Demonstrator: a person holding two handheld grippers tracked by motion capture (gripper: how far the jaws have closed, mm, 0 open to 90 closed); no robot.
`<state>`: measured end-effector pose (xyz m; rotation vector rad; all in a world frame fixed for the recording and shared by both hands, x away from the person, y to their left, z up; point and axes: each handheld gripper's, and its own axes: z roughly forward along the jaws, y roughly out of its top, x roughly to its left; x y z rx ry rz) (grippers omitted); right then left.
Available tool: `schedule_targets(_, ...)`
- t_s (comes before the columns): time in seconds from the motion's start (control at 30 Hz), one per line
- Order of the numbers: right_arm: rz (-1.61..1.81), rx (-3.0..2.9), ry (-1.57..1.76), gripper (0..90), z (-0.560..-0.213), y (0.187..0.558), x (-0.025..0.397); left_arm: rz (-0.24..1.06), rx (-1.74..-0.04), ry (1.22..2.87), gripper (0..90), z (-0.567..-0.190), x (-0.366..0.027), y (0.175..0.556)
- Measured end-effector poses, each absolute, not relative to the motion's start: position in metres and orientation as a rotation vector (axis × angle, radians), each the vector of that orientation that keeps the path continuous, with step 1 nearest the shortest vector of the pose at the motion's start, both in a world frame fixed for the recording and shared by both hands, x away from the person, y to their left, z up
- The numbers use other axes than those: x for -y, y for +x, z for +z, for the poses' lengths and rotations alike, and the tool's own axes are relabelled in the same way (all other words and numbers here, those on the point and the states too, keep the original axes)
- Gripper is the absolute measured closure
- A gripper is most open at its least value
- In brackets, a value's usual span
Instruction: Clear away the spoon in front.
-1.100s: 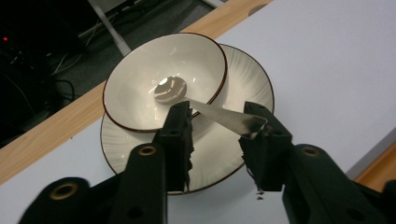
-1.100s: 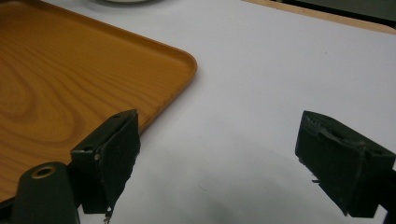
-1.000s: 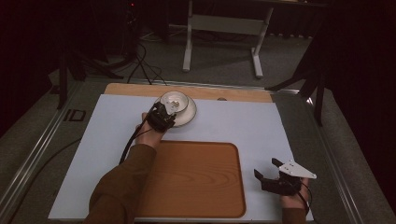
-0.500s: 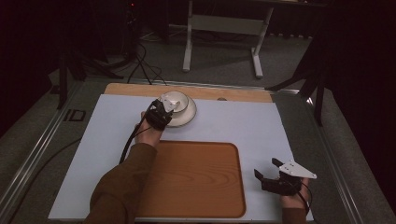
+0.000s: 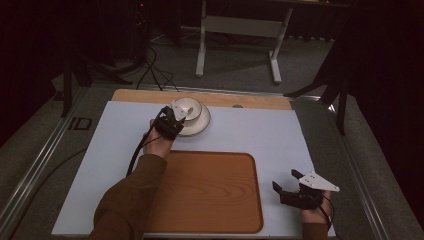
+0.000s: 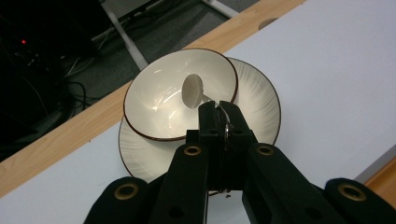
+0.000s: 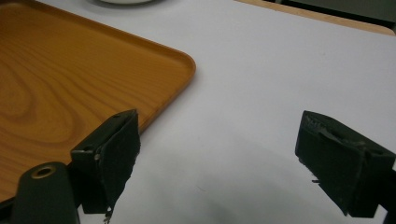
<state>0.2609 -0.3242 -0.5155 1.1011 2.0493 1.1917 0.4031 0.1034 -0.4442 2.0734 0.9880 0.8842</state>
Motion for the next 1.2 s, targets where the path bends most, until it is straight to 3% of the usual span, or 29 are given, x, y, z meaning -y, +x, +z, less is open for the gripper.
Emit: schedule_targets(1.2, 1.195, -2.044, 1.099, 13.8, -0.515, 0.26, 0.325, 0.976, -0.871, 2.018, 89.3, -0.396, -0.12, 0.348)
